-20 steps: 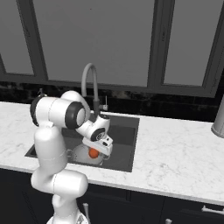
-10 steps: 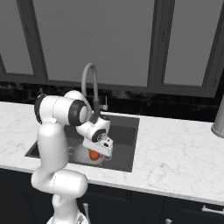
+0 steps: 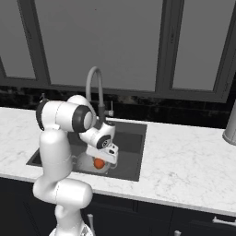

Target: Put the colander in the sink, put the orange in the colander, and turn on the sink faucet and pour water over the colander.

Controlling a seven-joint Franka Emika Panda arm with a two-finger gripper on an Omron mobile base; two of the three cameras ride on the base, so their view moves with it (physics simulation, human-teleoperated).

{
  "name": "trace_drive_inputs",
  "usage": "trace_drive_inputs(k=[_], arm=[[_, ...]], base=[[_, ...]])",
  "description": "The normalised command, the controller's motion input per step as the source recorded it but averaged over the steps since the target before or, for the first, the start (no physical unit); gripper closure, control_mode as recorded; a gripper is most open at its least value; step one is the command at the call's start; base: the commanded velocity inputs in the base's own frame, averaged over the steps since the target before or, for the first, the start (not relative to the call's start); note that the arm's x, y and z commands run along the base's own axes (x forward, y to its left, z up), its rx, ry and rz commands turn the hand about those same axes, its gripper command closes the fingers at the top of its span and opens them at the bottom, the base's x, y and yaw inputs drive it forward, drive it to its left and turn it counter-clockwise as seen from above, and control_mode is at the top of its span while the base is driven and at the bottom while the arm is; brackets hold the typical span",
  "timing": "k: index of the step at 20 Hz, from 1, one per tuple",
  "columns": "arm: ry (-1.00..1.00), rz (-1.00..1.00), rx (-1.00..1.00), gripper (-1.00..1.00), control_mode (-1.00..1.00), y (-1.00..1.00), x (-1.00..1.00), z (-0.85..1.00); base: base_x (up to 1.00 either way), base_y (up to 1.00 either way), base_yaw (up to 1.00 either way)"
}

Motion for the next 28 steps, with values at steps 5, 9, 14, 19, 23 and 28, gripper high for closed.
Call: trace_drive_inputs(k=[5,9,14,19,23,28], arm=[[0.0,0.01,0.0,-1.0,-1.0,0.02,0.0,0.21],[0.0,0.0,0.0,-1.0,-1.0,0.04,0.0,0.42],[0.0,0.02,0.0,-1.0,-1.0,-0.09,-0.06,0.59],[-0.11,0.14,0.0,-1.0,-1.0,-0.23,-0.44,0.49],[-0.24,0.27,0.0,-1.0,-1.0,-0.2,-0.53,0.49],[-0.18,0.36,0.02,-1.0,-1.0,-0.22,-0.35,0.67]], base=[[0.0,0.0,0.0],[0.0,0.0,0.0],[0.0,0.0,0.0],[0.0,0.0,0.0],[0.0,0.0,0.0],[0.0,0.0,0.0]])
